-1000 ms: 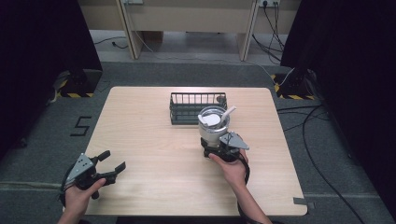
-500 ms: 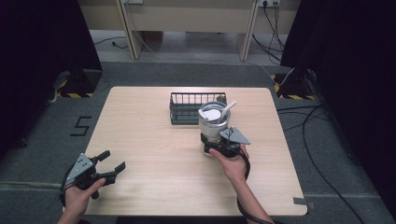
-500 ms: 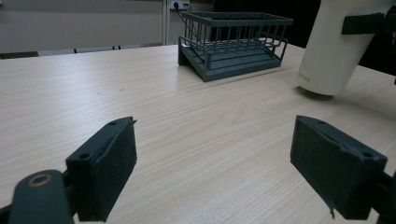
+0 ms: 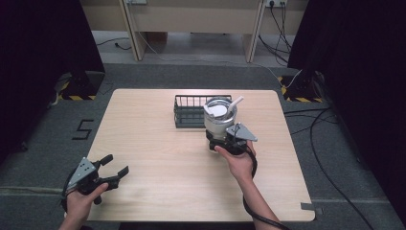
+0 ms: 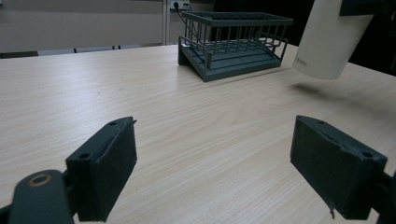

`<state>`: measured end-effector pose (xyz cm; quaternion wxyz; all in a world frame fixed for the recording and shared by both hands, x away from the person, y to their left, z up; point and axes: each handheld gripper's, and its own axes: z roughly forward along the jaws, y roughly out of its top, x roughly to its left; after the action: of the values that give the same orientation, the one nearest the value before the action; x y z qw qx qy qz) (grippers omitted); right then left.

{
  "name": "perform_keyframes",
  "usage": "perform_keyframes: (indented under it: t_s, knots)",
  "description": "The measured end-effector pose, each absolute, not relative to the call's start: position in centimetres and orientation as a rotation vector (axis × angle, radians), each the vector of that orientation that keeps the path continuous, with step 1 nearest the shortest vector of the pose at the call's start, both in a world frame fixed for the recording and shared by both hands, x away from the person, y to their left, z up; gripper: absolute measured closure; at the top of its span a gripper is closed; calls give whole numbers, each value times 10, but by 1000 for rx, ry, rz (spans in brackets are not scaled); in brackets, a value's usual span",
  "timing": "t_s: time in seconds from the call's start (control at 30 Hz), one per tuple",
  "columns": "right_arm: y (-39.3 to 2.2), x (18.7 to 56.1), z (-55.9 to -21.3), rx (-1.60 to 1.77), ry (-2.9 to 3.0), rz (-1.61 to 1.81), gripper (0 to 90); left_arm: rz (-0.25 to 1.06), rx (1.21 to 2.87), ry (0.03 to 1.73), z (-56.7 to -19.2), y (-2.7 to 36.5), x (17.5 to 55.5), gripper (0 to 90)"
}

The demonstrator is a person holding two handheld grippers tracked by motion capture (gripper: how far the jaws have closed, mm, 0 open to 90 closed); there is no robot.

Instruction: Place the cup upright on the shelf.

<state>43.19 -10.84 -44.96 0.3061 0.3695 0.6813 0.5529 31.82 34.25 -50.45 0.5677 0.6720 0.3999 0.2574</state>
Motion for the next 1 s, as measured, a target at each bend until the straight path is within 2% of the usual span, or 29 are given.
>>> perform_keyframes:
  t_s: [1.0]
  knots:
    - [-101, 463, -415, 972, 1765, 1480, 109, 603, 1579, 940, -505, 343, 318, 141]
